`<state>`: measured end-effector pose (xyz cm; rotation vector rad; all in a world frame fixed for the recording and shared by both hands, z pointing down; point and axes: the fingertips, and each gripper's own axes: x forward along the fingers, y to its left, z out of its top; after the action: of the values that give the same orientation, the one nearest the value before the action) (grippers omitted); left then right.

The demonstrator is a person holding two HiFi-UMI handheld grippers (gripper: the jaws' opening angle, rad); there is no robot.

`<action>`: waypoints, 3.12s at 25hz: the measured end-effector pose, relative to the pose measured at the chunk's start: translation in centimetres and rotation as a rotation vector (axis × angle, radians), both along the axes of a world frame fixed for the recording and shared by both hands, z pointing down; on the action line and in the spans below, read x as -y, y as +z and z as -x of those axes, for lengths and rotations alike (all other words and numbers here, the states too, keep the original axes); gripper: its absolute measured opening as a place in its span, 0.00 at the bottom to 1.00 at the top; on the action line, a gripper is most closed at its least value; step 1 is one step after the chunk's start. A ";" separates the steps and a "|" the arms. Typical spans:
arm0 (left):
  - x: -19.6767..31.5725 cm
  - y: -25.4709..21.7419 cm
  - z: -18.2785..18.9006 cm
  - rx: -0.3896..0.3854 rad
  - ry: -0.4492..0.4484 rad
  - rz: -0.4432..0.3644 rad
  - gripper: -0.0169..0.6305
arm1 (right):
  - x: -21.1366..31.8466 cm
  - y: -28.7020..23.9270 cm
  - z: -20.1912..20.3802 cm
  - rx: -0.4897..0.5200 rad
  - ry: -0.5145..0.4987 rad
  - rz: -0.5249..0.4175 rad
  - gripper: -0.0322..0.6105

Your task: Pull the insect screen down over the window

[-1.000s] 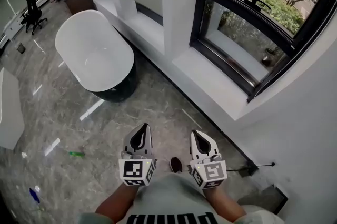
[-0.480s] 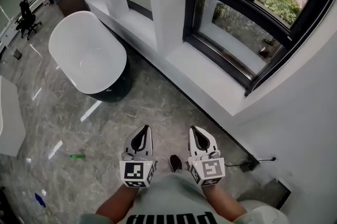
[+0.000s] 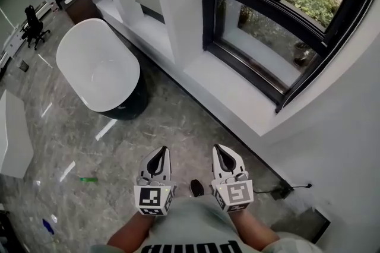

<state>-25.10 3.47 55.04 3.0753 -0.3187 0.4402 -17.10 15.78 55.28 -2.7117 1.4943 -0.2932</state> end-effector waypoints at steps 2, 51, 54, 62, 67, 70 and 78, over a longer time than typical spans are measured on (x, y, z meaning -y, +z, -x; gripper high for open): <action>-0.2 0.3 -0.2 0.014 -0.004 0.006 0.05 | -0.1 -0.2 0.0 0.004 -0.016 -0.013 0.04; 9.1 -0.4 -30.5 -0.018 0.621 0.114 0.05 | 12.4 -0.2 -23.3 0.048 0.352 0.257 0.07; 8.7 -0.9 -33.4 -0.018 0.612 0.091 0.05 | 12.5 -0.8 -26.7 0.028 0.326 0.231 0.14; 5.2 -3.1 -42.5 -0.037 0.607 0.078 0.24 | 9.8 -3.2 -35.4 -0.029 0.271 0.209 0.27; 1.6 -3.2 -47.6 -0.027 0.632 0.091 0.24 | 6.3 -3.3 -39.7 -0.052 0.240 0.271 0.27; 0.0 -3.3 -50.2 -0.025 0.659 0.080 0.24 | 4.0 -3.2 -42.0 -0.082 0.239 0.345 0.27; -1.1 -5.5 -54.6 -0.025 0.778 0.020 0.41 | 3.7 -4.7 -45.1 -0.125 0.166 0.467 0.49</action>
<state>29.46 4.55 49.50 3.0547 0.9010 0.3944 28.01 12.10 50.55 -3.2487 1.3563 -0.5349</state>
